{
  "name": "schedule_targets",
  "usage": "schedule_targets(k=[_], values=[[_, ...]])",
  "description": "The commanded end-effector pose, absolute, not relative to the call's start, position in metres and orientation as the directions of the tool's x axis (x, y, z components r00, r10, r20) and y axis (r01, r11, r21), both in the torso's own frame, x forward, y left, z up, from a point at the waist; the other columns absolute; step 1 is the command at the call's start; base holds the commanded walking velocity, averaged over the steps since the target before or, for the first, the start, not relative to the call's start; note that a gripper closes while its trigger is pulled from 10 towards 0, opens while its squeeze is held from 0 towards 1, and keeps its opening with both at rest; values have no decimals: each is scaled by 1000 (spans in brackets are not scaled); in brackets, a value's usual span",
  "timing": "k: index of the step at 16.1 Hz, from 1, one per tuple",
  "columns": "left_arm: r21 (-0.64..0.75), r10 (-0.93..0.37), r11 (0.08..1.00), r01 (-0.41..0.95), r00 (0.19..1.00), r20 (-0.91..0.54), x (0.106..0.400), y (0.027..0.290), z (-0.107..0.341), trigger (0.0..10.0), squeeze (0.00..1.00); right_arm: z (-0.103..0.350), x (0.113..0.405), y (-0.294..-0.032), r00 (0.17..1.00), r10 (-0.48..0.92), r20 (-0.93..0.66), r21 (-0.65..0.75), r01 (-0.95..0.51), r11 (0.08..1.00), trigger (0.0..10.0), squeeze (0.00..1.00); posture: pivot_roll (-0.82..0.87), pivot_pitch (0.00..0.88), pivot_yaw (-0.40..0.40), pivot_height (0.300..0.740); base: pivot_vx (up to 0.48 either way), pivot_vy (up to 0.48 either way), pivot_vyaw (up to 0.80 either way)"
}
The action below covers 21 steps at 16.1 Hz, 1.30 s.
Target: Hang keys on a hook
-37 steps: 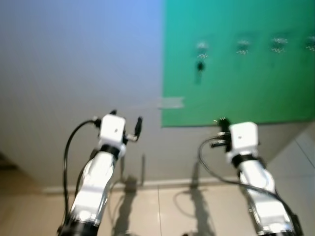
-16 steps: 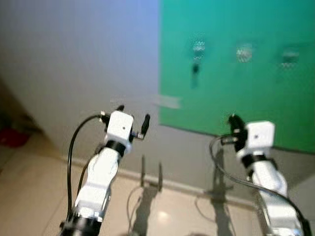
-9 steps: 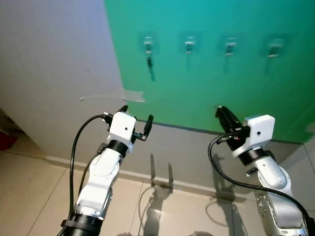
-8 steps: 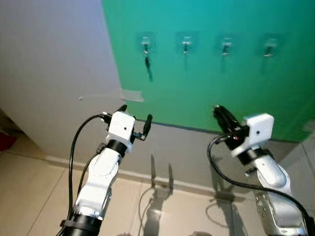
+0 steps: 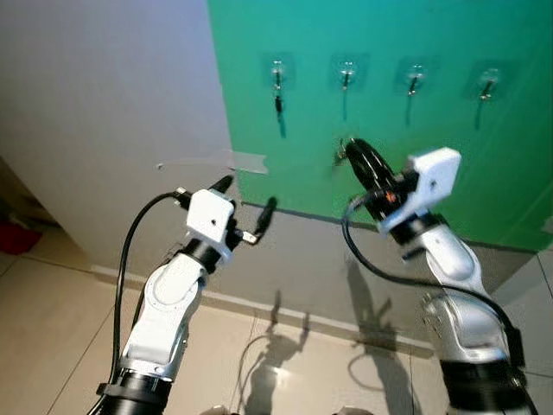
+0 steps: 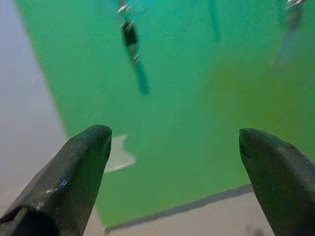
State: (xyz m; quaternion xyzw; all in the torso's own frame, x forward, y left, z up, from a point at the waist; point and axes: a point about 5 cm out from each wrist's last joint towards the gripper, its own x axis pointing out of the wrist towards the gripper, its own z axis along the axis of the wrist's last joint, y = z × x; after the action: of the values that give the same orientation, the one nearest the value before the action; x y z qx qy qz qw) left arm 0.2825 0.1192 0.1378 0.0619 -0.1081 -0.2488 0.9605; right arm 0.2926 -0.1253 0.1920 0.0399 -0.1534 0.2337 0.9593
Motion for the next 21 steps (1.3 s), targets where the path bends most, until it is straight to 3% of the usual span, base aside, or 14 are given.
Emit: schedule_targets(k=[1,5,21], values=[[167,-535,844,509,815,221,282,113,151,10000,0,195,299,-123,851,420,315,13,-446,895,10000,0,-114,52,55,740,0,0,0],[166,-650,759,629,719,246,278,99,167,10000,0,210,320,-115,854,398,336,8,-425,905,10000,0,-112,57,53,740,0,0,0],[176,-663,749,639,718,214,271,99,167,10000,0,226,341,-113,856,300,422,134,-386,913,10000,0,-102,44,41,740,0,0,0]])
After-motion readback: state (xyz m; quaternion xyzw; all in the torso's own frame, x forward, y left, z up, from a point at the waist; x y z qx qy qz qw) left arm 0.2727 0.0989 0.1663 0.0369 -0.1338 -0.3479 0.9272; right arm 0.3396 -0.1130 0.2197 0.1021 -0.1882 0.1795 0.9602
